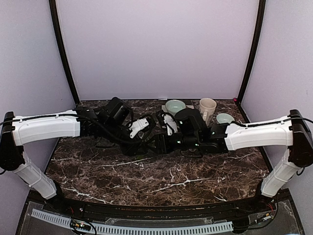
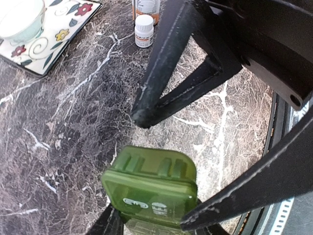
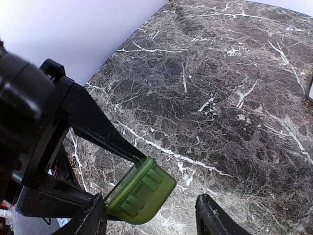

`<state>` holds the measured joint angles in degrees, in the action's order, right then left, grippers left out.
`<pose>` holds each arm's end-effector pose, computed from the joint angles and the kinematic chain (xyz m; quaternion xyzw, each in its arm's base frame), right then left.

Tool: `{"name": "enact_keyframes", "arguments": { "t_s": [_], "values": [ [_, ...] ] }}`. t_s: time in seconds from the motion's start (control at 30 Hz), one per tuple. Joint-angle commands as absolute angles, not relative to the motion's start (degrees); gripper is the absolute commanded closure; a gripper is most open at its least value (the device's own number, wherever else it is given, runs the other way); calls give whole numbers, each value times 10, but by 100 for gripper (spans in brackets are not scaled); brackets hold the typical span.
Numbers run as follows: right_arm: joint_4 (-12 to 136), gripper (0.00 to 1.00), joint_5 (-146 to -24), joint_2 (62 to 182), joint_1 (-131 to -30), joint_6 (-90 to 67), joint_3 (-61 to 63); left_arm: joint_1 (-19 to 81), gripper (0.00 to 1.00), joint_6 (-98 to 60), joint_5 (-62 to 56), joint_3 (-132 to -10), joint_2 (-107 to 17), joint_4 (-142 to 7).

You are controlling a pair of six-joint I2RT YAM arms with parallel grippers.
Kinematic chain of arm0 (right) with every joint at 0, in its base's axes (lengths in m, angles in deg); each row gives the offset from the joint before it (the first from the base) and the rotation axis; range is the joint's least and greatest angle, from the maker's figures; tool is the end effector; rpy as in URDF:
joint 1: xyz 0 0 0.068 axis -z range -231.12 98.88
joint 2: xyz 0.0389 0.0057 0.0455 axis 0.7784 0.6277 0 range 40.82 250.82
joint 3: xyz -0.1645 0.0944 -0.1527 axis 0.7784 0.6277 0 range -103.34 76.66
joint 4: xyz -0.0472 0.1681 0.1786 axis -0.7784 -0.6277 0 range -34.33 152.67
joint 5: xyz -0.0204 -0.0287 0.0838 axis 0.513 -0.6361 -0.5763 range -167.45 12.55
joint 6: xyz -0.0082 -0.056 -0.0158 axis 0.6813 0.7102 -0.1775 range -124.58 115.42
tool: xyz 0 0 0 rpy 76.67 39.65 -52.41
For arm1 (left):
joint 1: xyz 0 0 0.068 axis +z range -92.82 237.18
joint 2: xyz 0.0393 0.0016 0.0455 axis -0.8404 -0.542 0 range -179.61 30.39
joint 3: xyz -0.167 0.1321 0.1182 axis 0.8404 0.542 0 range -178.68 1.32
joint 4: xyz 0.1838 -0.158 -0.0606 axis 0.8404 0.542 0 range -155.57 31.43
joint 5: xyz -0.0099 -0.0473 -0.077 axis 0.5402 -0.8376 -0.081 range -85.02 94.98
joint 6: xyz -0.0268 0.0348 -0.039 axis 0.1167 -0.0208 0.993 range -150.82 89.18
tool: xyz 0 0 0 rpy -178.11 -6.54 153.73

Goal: Sort the pills into containers
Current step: Open the lid of the pill container.

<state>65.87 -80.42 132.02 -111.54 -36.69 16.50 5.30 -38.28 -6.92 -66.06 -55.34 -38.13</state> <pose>0.1748 0.3124 0.2241 -0.2223 0.8269 0.3882 0.3407 0.1924 -0.2594 0.2473 0.4901 0.7814 -0.2304 0.3102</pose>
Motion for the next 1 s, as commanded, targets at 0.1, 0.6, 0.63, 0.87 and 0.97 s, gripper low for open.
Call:
{"name": "enact_keyframes", "arguments": {
  "t_s": [0.1,0.6,0.63,0.87,0.97],
  "values": [
    [581,37,-721,1296,-1081,-327,175,23,83,-432,-110,-684,-525,-367],
    [606,36,-733,1281,-1074,-326,210,4,81,-464,-66,-680,-542,-350],
    [609,36,-734,1282,-1073,-324,209,3,81,-465,-67,-680,-542,-349],
    [638,36,-734,1291,-1068,-311,201,-4,81,-466,-70,-675,-542,-341],
    [657,36,-740,1287,-1065,-308,201,-4,81,-465,-71,-671,-542,-338]
  ]
}}
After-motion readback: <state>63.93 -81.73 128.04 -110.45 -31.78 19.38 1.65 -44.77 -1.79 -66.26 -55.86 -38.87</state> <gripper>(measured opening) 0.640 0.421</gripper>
